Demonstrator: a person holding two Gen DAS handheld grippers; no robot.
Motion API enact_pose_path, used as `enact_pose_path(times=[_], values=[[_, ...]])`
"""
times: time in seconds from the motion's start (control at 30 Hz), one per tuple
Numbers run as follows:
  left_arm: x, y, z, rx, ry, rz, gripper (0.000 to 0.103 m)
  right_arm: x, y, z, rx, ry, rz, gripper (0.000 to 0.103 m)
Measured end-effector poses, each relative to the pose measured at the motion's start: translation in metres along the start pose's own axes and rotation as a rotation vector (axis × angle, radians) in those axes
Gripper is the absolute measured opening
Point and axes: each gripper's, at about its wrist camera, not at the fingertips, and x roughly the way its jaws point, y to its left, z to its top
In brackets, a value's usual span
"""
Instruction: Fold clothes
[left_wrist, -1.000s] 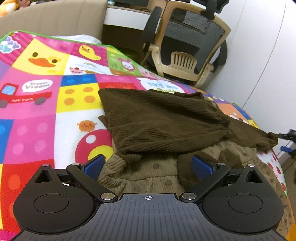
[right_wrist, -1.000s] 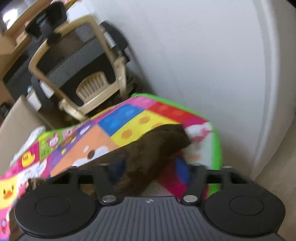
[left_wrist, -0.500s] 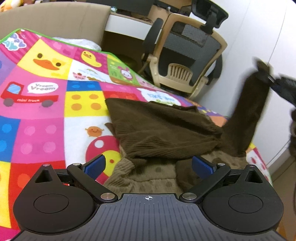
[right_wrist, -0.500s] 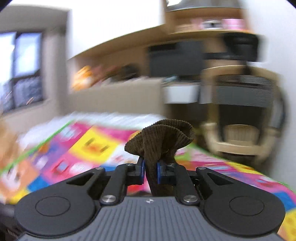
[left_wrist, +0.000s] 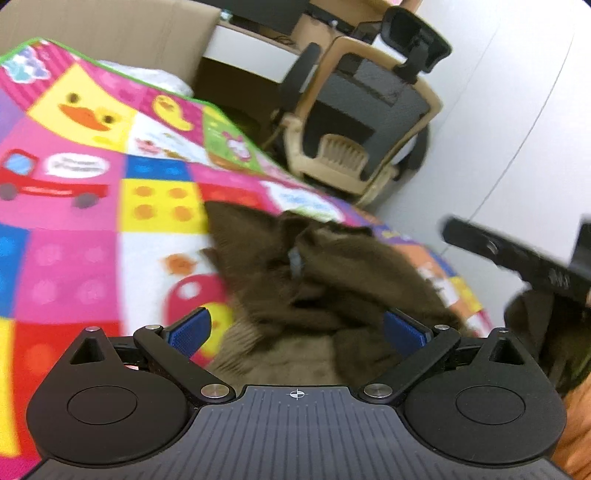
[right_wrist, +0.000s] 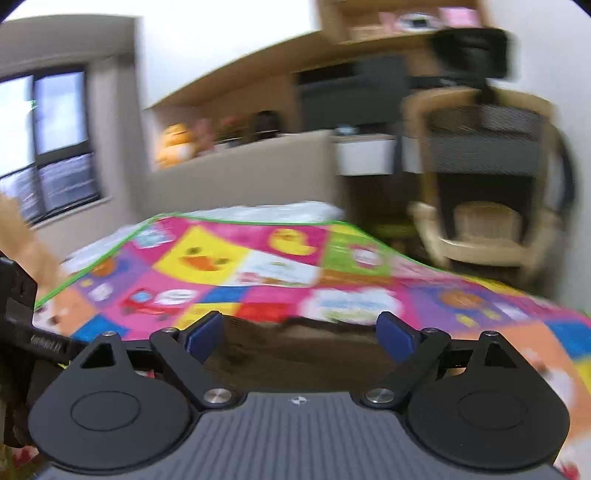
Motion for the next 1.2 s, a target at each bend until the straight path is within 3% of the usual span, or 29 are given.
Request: enact_pose_path(times=[0.17,0.27,0.33,0.37,0.43,0.47,0.5,0.6,0.73,0.8,0.9,1.07,1.13,1.2], values=[[0.056,-0.002,0.017,-0.067,0.038,0.042,0.102,-0.017,-0.034,-0.036,0.108,0.045,-0.078,0.090],[0.081,-0.007,0.021,-0.055,0.045,0.090,0.100,-0.023,-0.045,-0.050,0.138,0.061,-0.101,0.090],[0.092,-0.016,0.022,-0.016,0.052,0.116,0.076,-0.021,-0.049,-0.051,0.148,0.064,-0.108,0.090],[0.097,-0.019,0.022,0.001,0.068,0.123,0.052,-0.020,-0.050,-0.050,0.150,0.064,-0.113,0.090],[0.104,-0.027,0.022,0.043,0.086,0.133,0.035,-0.022,-0.049,-0.045,0.134,0.047,-0.115,0.090],[0.098,-0.033,0.024,0.079,0.055,0.126,0.023,-0.021,-0.046,-0.042,0.124,0.038,-0.114,0.090],[0.090,-0.039,0.027,0.119,0.014,0.116,0.020,-0.019,-0.044,-0.039,0.113,0.032,-0.114,0.090],[0.064,-0.052,0.036,0.225,-0.102,0.136,0.020,-0.008,-0.035,-0.030,0.066,0.035,-0.121,0.090],[0.072,-0.038,0.024,0.279,-0.042,0.236,0.027,0.035,-0.022,-0.019,0.020,0.118,-0.059,0.090],[0.082,-0.026,0.012,0.279,0.015,0.263,0.040,0.062,-0.022,-0.020,0.056,0.211,-0.022,0.089],[0.075,-0.014,0.012,0.260,0.012,0.292,0.065,0.091,-0.028,-0.033,0.039,0.343,-0.069,0.086],[0.045,-0.003,0.042,0.266,-0.066,0.409,0.076,0.084,-0.035,-0.027,0.022,0.352,-0.105,0.084],[0.043,0.008,0.056,0.197,-0.043,0.363,0.081,0.074,-0.040,-0.014,0.047,0.329,-0.095,0.084],[0.050,0.022,0.064,0.051,0.032,0.215,0.090,0.065,-0.055,0.003,0.104,0.291,-0.096,0.084]])
